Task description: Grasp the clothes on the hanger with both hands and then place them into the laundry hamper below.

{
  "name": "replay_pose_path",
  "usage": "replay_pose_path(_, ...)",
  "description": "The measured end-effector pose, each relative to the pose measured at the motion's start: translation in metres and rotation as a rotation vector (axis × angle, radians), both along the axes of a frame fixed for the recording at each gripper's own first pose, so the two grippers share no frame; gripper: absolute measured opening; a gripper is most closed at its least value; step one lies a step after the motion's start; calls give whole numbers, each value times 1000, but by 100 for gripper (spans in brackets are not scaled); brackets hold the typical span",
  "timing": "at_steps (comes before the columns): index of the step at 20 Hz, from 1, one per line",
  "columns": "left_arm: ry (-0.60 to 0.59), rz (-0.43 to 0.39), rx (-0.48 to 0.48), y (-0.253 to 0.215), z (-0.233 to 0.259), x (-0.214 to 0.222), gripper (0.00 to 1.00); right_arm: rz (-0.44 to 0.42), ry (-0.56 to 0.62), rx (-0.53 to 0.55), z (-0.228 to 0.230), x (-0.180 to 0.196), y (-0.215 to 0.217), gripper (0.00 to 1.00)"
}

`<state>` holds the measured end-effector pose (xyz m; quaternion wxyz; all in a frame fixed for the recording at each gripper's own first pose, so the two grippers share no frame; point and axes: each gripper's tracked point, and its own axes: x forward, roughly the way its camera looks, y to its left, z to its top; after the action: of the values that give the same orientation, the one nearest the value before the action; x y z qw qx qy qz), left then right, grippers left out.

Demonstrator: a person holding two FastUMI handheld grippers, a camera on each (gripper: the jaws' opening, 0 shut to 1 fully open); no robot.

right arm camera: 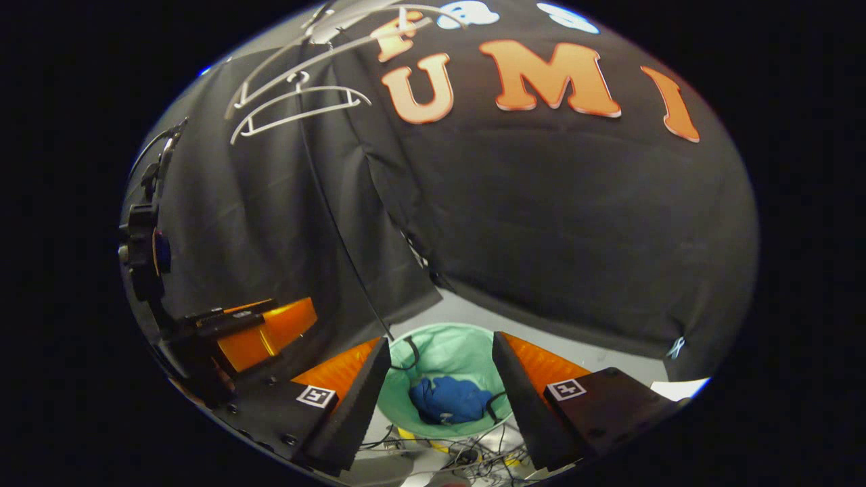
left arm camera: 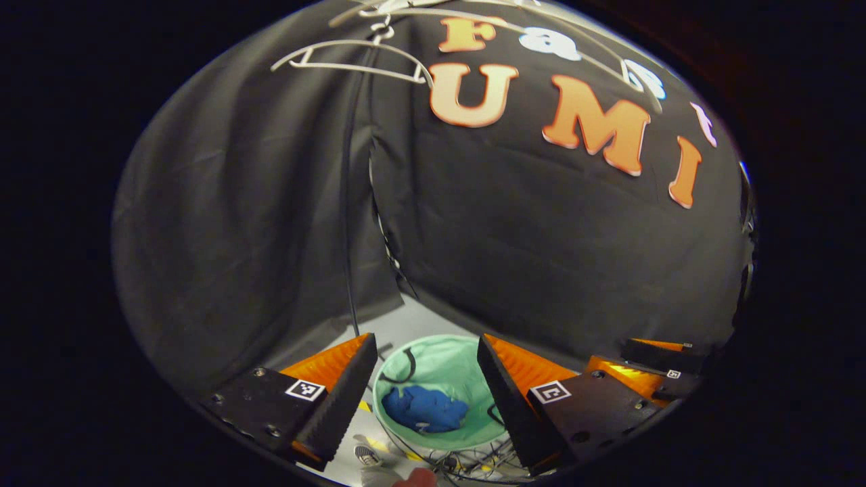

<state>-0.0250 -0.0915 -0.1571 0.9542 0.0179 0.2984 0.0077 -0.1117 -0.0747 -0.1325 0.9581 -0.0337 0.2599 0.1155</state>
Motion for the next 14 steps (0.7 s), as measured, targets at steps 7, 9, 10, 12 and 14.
replay_pose_path(7, -357, -37, -3, 10, 164, -13, 94, -54, -285, 31, 127, -37, 8, 98)
replay_pose_path(9, -427, -59, -15, 11, 200, -23, 89, -87, -348, 68, 153, -54, 10, 98)
replay_pose_path(10, -457, -61, -16, 13, 200, -22, 89, -94, -383, 93, 164, -61, 12, 98)
replay_pose_path(12, -503, -74, -30, 13, 223, -34, 89, -119, -450, 98, 176, -87, 2, 89)
replay_pose_path(14, -535, -100, -59, 17, 248, -49, 89, -147, -493, 80, 190, -115, -4, 88)
